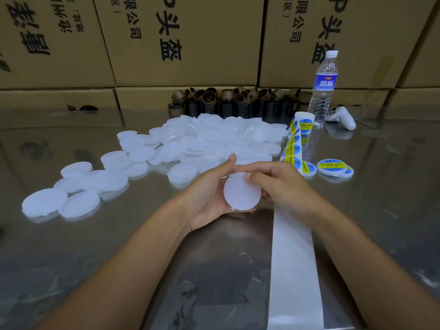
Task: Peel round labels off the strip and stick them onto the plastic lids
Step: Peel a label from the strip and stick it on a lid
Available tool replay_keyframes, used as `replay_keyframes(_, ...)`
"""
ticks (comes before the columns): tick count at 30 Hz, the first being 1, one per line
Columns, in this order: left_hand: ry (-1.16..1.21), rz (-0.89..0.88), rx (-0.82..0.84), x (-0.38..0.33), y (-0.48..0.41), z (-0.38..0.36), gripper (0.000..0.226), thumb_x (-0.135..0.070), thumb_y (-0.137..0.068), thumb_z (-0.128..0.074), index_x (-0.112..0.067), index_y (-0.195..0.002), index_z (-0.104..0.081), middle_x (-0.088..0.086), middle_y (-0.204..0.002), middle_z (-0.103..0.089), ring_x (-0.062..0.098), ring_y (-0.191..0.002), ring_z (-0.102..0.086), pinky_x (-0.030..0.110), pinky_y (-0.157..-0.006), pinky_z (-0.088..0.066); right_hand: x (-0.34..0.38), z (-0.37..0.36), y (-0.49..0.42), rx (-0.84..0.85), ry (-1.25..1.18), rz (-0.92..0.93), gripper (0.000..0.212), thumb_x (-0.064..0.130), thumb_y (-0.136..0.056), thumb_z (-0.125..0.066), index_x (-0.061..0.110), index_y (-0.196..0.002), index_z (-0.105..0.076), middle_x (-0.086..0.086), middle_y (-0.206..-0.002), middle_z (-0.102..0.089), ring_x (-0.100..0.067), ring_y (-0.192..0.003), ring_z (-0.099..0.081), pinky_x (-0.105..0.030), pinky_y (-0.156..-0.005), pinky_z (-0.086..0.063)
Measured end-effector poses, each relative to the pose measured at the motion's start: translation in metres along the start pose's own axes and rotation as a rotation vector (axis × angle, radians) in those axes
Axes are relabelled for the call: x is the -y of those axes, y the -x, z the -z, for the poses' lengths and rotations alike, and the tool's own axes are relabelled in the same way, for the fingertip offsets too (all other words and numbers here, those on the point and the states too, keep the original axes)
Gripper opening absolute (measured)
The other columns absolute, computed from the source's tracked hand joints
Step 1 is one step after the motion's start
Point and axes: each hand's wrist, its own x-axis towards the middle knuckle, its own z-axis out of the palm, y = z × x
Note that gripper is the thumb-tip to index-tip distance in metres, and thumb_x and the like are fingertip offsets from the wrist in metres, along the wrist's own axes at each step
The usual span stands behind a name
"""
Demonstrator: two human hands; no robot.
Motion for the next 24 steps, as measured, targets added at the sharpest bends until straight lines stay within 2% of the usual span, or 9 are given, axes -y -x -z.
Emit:
replay_keyframes(2, -0.032, 0.016, 0.026, 0.001, 0.001, -0.001, 0.044, -0.041, -0.088, -0.048, -0.009, -0.114, -0.065, 0.007, -0.105, -0.071, 0.018, -0.089, -0.070, 0.035, -0.069, -0.059, -0.001, -0.001, 0.000, 0.014, 0.040, 0.007, 0.028, 0.002, -0.093, -0.051, 0.023, -0.093, -0.070, 0.023, -0.059, -0.063, 0.011, -0.058, -0.056, -0.003, -0.055, -0.039)
replay_keyframes(4, -0.048, 0.019, 0.048, 0.003, 0.001, -0.002, 0.044, -0.036, -0.083, -0.054, -0.010, -0.118, -0.063, 0.007, -0.112, -0.069, 0.018, -0.094, -0.069, 0.037, -0.071, -0.059, -0.003, -0.001, 0.000, 0.006, 0.033, 0.004, 0.025, 0.008, -0.091, -0.057, 0.027, -0.088, -0.072, 0.008, -0.075, -0.071, 0.004, -0.069, -0.059, -0.011, -0.063, -0.046)
replay_keyframes(6, -0.052, 0.012, 0.056, 0.004, 0.001, -0.001, 0.040, -0.030, -0.085, -0.055, -0.011, -0.119, -0.062, 0.007, -0.116, -0.068, 0.020, -0.097, -0.069, 0.039, -0.072, -0.059, -0.004, -0.001, -0.001, -0.031, 0.013, -0.001, 0.023, 0.008, -0.088, -0.061, 0.027, -0.084, -0.073, -0.008, -0.083, -0.071, -0.005, -0.073, -0.060, -0.018, -0.063, -0.050)
replay_keyframes(9, -0.040, -0.014, 0.027, 0.005, -0.001, 0.000, 0.032, -0.023, -0.096, -0.046, -0.006, -0.121, -0.059, 0.008, -0.117, -0.068, 0.022, -0.097, -0.069, 0.039, -0.071, -0.059, -0.004, 0.001, -0.003, -0.130, -0.028, -0.015, 0.011, 0.006, -0.083, -0.068, 0.016, -0.086, -0.070, 0.000, -0.067, -0.063, -0.003, -0.056, -0.054, -0.015, -0.051, -0.043)
replay_keyframes(11, -0.032, -0.027, 0.012, 0.005, -0.002, 0.000, 0.030, -0.021, -0.099, -0.043, -0.007, -0.118, -0.061, 0.008, -0.111, -0.070, 0.024, -0.093, -0.070, 0.038, -0.068, -0.059, -0.005, 0.001, -0.003, -0.176, -0.045, -0.042, 0.008, 0.007, -0.080, -0.072, 0.013, -0.084, -0.068, 0.004, -0.060, -0.061, -0.003, -0.050, -0.052, -0.016, -0.048, -0.043)
replay_keyframes(14, -0.031, -0.024, 0.017, 0.005, -0.001, 0.002, 0.026, -0.018, -0.099, -0.043, -0.008, -0.113, -0.063, 0.008, -0.103, -0.071, 0.023, -0.089, -0.071, 0.037, -0.066, -0.058, -0.003, 0.000, -0.003, -0.181, -0.048, -0.066, 0.011, 0.004, -0.079, -0.072, 0.012, -0.084, -0.067, 0.003, -0.063, -0.061, -0.004, -0.047, -0.052, -0.016, -0.047, -0.043)
replay_keyframes(17, -0.029, -0.029, -0.020, 0.004, -0.002, 0.004, 0.029, -0.017, -0.101, -0.040, -0.008, -0.115, -0.064, 0.013, -0.108, -0.070, 0.027, -0.093, -0.070, 0.037, -0.068, -0.059, -0.001, 0.001, -0.004, -0.217, -0.059, -0.077, 0.015, -0.001, -0.084, -0.065, 0.013, -0.089, -0.065, -0.005, -0.072, -0.063, -0.009, -0.047, -0.055, -0.019, -0.049, -0.047)
replay_keyframes(19, 0.022, -0.052, -0.077, 0.004, -0.003, 0.004, 0.030, -0.015, -0.102, -0.038, -0.005, -0.113, -0.063, 0.016, -0.107, -0.070, 0.030, -0.091, -0.071, 0.039, -0.068, -0.060, 0.000, 0.004, -0.006, -0.319, -0.065, -0.078, 0.019, -0.002, -0.087, -0.058, 0.015, -0.092, -0.064, -0.005, -0.077, -0.062, -0.010, -0.049, -0.059, -0.020, -0.052, -0.049)
replay_keyframes(24, 0.113, -0.135, -0.150, 0.001, -0.004, 0.005, 0.029, -0.010, -0.103, -0.033, -0.003, -0.106, -0.060, 0.012, -0.092, -0.074, 0.030, -0.083, -0.072, 0.039, -0.069, -0.061, -0.006, 0.027, -0.010, -0.772, -0.004, -0.162, 0.025, 0.001, -0.089, -0.048, 0.022, -0.096, -0.061, 0.001, -0.083, -0.059, -0.006, -0.064, -0.055, -0.016, -0.056, -0.044)
